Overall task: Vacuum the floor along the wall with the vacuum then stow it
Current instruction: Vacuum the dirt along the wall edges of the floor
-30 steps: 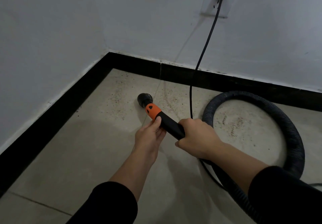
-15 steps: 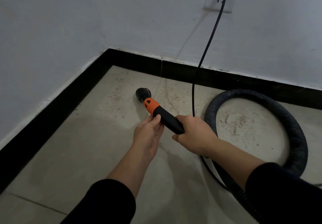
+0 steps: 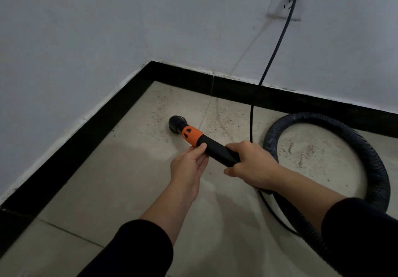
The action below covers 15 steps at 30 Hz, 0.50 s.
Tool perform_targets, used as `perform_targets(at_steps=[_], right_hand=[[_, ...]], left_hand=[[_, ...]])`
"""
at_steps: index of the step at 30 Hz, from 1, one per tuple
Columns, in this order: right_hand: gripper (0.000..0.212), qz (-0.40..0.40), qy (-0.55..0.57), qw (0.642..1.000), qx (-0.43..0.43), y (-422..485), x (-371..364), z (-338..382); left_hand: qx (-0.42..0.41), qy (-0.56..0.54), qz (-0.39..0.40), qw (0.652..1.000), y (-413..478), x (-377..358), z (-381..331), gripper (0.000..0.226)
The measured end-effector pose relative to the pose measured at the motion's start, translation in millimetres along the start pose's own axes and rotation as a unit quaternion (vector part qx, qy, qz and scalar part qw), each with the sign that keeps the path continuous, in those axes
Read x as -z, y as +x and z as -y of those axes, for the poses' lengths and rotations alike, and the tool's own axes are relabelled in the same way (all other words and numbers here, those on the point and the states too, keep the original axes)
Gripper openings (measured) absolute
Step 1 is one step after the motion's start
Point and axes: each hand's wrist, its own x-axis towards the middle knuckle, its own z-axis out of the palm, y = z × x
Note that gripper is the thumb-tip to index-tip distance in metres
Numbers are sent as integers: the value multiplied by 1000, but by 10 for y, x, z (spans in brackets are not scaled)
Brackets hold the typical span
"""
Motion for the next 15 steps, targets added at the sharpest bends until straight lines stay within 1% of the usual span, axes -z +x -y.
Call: perform_targets(at_steps=[7, 10, 15], right_hand=[[18, 20, 12, 1000, 5, -92, 76, 28], [21, 26, 21, 999, 8, -130, 101, 19], [20, 32, 24, 999, 14, -168, 114, 14]], left_hand=[[-3, 14, 11, 1000, -106, 43, 1, 32], [1, 24, 14, 1000, -140, 50, 4, 27], [7, 25, 7, 1000, -185, 54, -13, 24]])
